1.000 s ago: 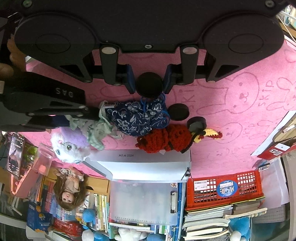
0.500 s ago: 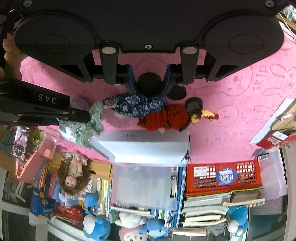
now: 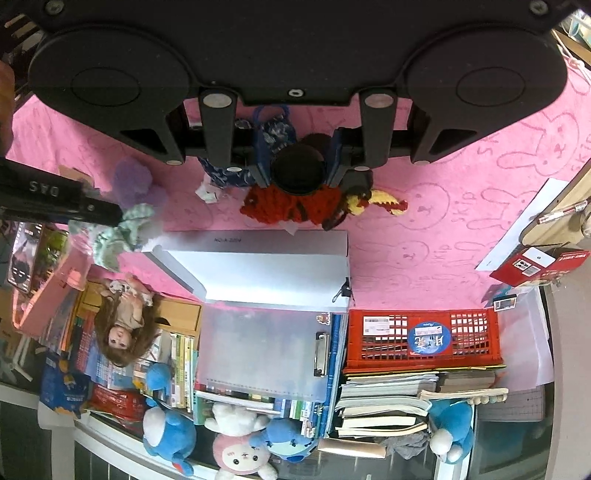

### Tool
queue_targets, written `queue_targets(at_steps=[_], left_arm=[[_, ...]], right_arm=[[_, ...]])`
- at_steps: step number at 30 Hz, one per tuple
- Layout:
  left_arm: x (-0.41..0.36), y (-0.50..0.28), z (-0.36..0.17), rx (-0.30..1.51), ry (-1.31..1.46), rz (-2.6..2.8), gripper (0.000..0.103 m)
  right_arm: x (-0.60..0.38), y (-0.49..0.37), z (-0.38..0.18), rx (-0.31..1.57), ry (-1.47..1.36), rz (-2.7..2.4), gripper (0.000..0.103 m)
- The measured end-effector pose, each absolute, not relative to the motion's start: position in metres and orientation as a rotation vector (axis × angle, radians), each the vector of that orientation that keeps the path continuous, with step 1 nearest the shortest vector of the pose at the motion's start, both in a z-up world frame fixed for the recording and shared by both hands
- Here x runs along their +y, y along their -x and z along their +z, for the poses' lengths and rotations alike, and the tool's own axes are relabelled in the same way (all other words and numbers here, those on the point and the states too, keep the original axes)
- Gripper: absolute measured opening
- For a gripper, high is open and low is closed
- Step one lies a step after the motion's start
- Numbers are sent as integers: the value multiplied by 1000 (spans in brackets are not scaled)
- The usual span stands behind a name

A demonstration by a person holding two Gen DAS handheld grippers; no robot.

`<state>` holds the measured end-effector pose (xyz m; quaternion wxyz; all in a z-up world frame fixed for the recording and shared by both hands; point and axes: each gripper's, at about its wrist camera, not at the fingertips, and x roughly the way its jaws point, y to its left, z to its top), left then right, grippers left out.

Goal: Organize objects
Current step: 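Carry the cloth with the right gripper while the left gripper carries the lid over the white box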

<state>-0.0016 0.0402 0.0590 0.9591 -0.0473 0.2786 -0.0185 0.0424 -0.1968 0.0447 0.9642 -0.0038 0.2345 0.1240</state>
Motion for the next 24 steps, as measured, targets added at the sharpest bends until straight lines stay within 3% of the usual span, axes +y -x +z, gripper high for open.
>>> queue_targets(at_steps=[24], left_arm=[[44,-110,88,555,134,-65,30]], right_arm=[[-208,-112,67,500,-83,238,42]])
